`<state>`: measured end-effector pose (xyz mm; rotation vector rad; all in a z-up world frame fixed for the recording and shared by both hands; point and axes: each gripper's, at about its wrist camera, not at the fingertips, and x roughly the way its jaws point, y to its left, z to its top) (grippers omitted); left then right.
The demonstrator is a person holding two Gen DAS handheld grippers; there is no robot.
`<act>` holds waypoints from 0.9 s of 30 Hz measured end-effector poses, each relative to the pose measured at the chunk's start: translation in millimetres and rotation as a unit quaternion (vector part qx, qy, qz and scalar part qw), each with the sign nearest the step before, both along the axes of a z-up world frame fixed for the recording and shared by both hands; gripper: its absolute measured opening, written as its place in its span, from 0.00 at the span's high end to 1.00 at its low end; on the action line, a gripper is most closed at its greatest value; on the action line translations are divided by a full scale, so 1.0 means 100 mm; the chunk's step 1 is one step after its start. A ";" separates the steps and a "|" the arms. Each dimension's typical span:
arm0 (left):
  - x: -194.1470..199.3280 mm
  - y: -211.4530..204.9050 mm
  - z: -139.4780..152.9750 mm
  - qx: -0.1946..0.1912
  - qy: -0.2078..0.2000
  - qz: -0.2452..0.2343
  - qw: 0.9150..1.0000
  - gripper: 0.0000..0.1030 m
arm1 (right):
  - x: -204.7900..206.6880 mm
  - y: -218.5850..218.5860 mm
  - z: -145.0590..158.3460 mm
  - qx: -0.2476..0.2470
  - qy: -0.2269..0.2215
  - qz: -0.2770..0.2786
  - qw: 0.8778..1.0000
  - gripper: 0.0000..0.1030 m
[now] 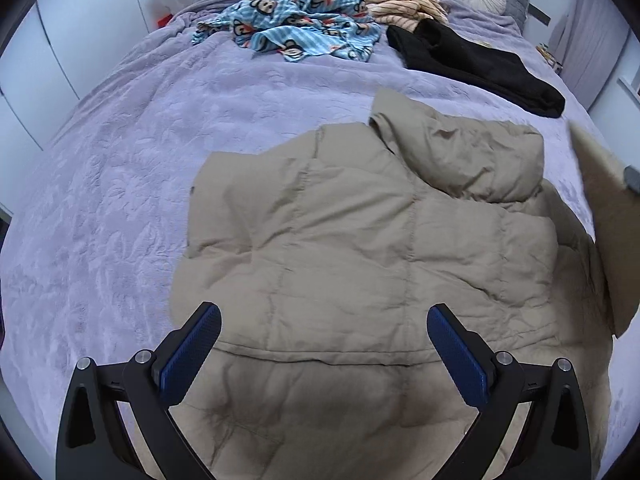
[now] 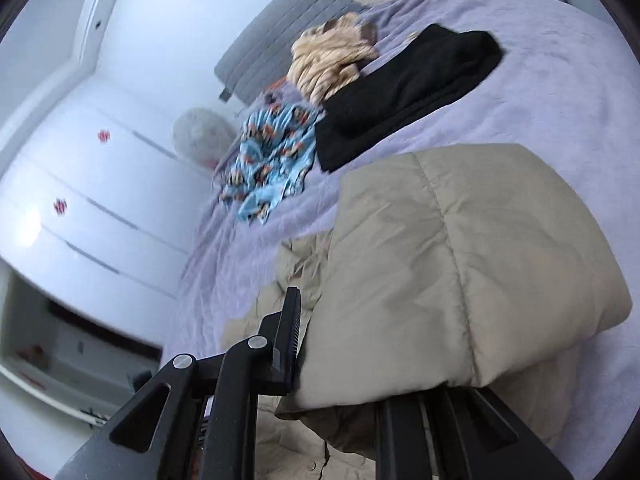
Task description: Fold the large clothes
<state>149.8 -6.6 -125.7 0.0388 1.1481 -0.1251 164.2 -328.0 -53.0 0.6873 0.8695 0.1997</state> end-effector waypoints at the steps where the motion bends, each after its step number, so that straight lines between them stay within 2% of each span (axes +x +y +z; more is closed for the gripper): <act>1: 0.03 0.08 -0.01 -0.004 -0.001 0.007 1.000 0.00 | 0.11 0.19 -0.11 -0.006 0.013 0.014 1.000 0.83; 5: 0.09 0.24 -0.08 -0.011 -0.003 0.019 1.000 0.00 | 0.20 0.83 -0.70 -0.035 0.068 0.047 0.996 0.83; 8: 0.12 0.27 -0.18 -0.017 0.004 0.018 1.000 0.00 | 0.16 0.92 -1.13 -0.020 0.109 0.043 0.993 0.83; 10: 0.13 0.25 -0.23 -0.021 0.008 0.013 1.000 0.00 | 0.07 0.92 -1.30 -0.018 0.127 0.037 0.991 0.83; 14: 0.16 0.12 -0.29 -0.032 0.011 0.005 0.999 0.00 | -0.04 0.86 -1.44 -0.011 0.137 0.026 0.990 0.83; 18: 0.24 -0.03 -0.31 -0.046 0.013 -0.004 0.999 0.00 | -0.03 0.79 -1.38 -0.003 0.155 0.024 0.988 0.82; 19: 0.26 -0.06 -0.30 -0.050 0.012 -0.007 0.999 0.00 | -0.04 0.75 -1.32 0.002 0.159 0.022 0.987 0.79; 21: 0.29 -0.09 -0.28 -0.060 0.008 -0.011 0.998 0.00 | -0.10 0.69 -1.15 0.026 0.145 0.017 0.989 0.54; 22: 0.32 -0.09 -0.27 -0.068 0.007 -0.012 0.998 0.00 | -0.16 0.64 -1.07 0.037 0.132 0.010 0.990 0.28; 23: 0.34 -0.08 -0.26 -0.075 0.007 -0.012 0.997 0.00 | -0.28 0.56 -0.97 0.043 0.116 -0.007 0.992 0.20; 25: 0.39 -0.05 -0.27 -0.092 0.010 -0.009 0.996 0.00 | -0.43 0.41 -0.88 0.050 0.109 -0.039 0.992 0.20; 27: 0.43 0.00 -0.28 -0.107 0.013 -0.006 0.994 0.00 | -0.58 0.16 -0.89 0.077 0.106 -0.096 0.987 0.20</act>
